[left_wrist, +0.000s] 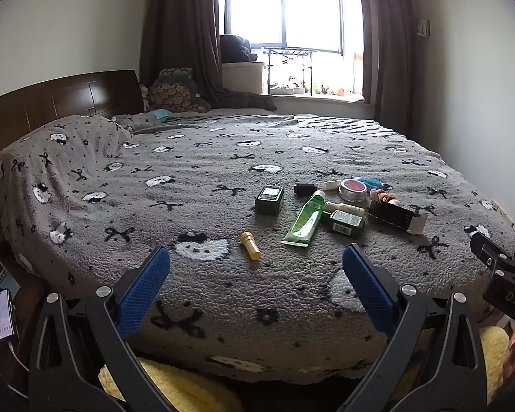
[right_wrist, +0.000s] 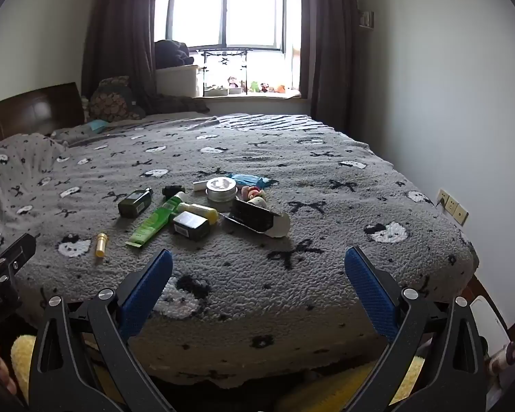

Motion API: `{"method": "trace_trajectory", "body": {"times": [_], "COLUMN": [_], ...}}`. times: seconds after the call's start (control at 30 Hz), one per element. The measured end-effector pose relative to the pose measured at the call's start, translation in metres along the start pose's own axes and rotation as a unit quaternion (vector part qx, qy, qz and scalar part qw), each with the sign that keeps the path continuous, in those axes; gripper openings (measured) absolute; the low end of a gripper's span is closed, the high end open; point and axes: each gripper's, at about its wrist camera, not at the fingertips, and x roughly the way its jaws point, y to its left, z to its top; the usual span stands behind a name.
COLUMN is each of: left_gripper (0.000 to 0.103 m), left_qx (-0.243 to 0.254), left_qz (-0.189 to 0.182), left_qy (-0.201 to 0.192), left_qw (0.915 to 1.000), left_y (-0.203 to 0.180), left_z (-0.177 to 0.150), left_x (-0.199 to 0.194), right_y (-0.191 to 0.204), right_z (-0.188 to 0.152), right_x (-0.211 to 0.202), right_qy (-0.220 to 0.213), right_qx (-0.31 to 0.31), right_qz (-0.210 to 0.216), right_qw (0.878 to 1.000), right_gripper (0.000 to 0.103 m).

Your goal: Collect trash

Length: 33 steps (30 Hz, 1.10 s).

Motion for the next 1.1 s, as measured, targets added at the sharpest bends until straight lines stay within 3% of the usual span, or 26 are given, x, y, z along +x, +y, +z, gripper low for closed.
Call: {"method": "trace_trajectory", "body": {"times": [1.1], "left_gripper": [0.095], "left_qx": [0.001], "left_qz": [-0.001], "left_qy": [-0.001], "left_qw": [1.0], "left_y": [-0.0021], "left_z": [0.0042], "left_x": [-0.0016], "right_y": [-0.0006], "right_z": [0.0035], "right_x": [-0.0001], "right_qy": [-0.009], "right_qx": [0.007], "right_qz": [0.007], "right_qw": [1.0], "right_gripper": [0.1]}}
